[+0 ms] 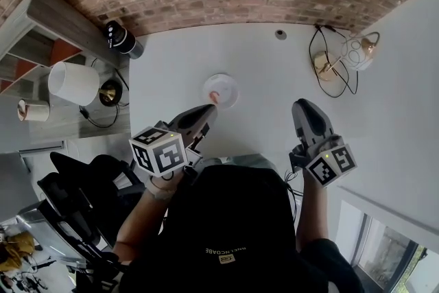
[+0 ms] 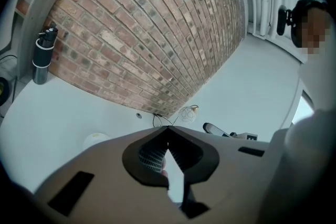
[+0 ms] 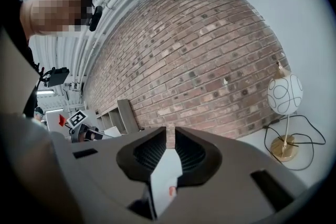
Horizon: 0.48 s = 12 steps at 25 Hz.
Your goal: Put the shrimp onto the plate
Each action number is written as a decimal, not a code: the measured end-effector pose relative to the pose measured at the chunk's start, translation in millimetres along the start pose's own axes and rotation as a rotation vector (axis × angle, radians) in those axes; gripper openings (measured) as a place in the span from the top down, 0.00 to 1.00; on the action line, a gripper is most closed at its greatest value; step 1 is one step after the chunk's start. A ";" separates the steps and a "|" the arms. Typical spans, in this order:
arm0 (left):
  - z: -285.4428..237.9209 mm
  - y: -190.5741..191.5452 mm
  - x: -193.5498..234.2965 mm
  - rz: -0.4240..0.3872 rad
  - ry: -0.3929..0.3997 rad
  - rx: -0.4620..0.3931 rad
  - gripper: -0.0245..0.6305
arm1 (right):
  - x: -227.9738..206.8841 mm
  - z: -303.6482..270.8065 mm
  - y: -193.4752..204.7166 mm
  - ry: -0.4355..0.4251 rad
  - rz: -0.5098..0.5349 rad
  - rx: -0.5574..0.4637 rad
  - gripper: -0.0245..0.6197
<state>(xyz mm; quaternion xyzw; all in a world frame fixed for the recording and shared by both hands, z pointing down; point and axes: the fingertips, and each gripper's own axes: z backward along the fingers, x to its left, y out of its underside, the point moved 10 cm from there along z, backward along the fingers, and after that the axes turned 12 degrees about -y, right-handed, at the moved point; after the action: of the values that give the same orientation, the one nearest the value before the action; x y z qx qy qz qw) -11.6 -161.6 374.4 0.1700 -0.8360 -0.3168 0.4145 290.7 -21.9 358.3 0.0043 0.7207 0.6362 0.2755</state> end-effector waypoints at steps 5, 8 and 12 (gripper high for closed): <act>-2.3 -2.5 -0.7 0.007 0.003 0.000 0.96 | -2.9 -0.2 2.7 0.007 -0.017 0.004 0.88; -4.4 -2.0 1.8 0.001 0.001 -0.002 0.96 | -5.6 -1.6 2.3 0.005 -0.018 0.006 0.88; -5.2 -5.2 -3.2 0.022 0.006 -0.002 0.96 | -8.2 -4.5 1.3 -0.004 -0.016 0.009 0.88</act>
<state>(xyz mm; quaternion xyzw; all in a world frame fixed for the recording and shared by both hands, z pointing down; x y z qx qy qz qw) -5.3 -165.8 371.4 0.1611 -0.8362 -0.3127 0.4207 295.4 -28.7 362.9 0.0008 0.7230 0.6307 0.2820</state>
